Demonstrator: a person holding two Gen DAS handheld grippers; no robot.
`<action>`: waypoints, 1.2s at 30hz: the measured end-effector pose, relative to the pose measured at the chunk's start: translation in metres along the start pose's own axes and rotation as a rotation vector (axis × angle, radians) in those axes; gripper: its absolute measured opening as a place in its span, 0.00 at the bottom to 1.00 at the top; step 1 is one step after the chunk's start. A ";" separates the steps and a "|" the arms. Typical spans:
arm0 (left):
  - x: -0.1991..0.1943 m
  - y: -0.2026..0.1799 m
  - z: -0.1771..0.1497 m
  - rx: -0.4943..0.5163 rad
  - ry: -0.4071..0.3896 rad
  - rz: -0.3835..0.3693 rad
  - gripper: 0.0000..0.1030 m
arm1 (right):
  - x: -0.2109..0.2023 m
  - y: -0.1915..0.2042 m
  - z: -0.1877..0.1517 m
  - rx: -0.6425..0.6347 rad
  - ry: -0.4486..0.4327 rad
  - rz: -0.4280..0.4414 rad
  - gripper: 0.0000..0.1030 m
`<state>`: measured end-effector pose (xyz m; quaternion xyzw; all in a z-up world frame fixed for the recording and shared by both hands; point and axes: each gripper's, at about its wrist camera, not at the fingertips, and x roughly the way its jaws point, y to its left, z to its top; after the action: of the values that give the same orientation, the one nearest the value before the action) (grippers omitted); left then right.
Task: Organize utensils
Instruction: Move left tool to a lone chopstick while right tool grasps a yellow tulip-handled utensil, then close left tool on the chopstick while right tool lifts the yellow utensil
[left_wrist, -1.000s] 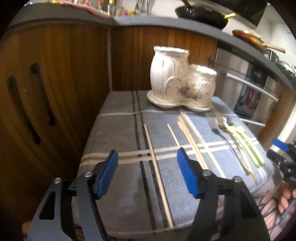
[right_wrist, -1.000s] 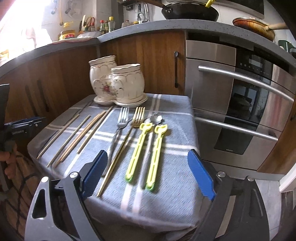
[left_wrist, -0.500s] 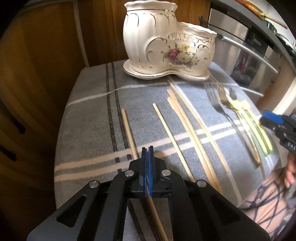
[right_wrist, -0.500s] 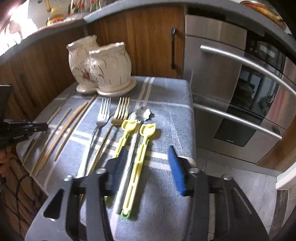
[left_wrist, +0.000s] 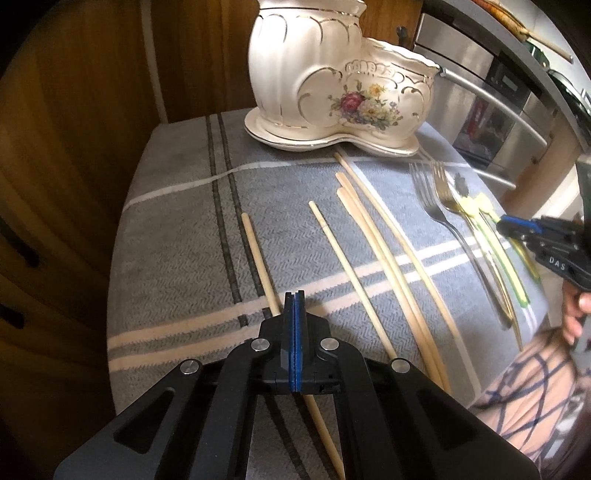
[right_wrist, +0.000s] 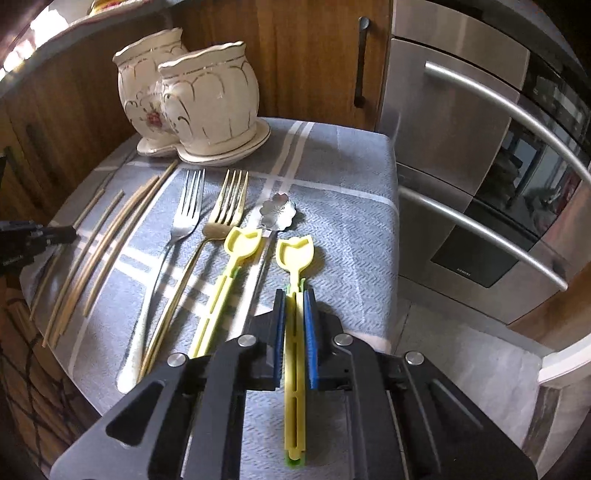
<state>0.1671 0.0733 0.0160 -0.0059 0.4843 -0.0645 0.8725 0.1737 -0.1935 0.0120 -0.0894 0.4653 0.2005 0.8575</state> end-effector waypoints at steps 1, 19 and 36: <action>0.001 -0.001 0.003 0.016 0.013 0.003 0.00 | 0.001 0.001 0.003 -0.020 0.017 -0.003 0.09; 0.017 -0.012 0.027 0.100 0.166 -0.004 0.00 | 0.018 0.002 0.040 -0.126 0.280 0.015 0.09; -0.030 0.023 0.026 -0.023 0.028 -0.125 0.00 | -0.051 0.011 0.076 -0.007 -0.054 0.149 0.09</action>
<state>0.1763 0.0985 0.0538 -0.0453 0.4957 -0.1136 0.8598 0.2018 -0.1710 0.0970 -0.0521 0.4467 0.2676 0.8521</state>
